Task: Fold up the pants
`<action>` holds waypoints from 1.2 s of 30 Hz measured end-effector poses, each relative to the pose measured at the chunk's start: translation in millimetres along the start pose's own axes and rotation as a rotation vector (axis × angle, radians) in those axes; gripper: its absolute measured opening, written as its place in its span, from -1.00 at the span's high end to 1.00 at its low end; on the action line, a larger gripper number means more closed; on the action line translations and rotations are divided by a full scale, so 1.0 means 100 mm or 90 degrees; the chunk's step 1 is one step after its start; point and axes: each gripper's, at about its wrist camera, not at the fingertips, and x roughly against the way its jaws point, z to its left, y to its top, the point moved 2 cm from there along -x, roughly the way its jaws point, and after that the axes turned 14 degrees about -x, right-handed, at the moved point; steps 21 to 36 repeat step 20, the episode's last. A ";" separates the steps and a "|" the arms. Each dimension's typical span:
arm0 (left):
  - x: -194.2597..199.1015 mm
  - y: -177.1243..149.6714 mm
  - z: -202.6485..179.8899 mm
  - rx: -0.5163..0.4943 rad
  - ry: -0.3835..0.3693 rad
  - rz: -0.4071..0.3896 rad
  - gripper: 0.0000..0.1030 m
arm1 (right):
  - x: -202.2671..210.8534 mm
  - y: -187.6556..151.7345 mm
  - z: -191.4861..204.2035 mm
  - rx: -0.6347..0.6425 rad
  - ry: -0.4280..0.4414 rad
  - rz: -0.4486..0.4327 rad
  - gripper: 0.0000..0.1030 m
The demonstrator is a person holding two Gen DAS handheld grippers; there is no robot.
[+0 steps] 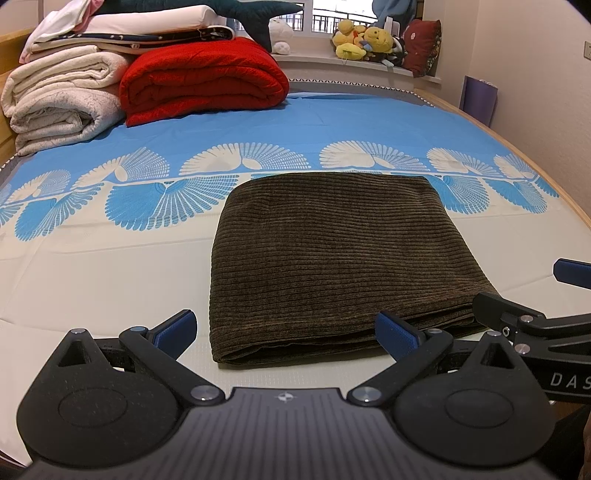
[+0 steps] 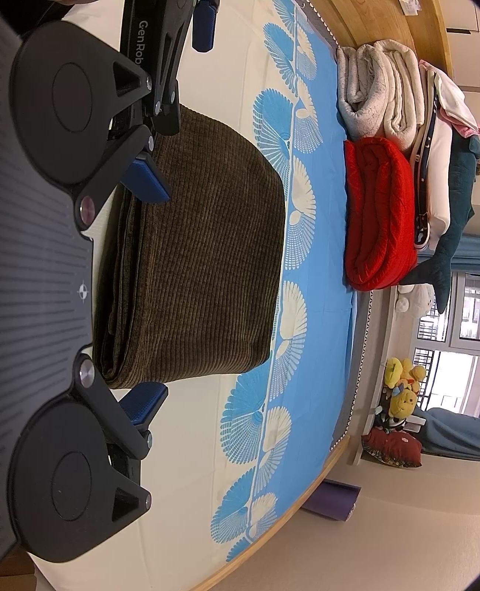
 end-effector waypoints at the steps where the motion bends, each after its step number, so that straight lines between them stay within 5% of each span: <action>1: 0.00 0.00 0.00 0.001 0.000 0.000 -0.99 | 0.00 0.00 0.00 0.000 0.000 0.000 -0.98; 36: -0.01 -0.01 0.00 0.003 0.000 -0.002 -1.00 | -0.01 -0.02 0.01 0.004 0.001 0.001 -0.98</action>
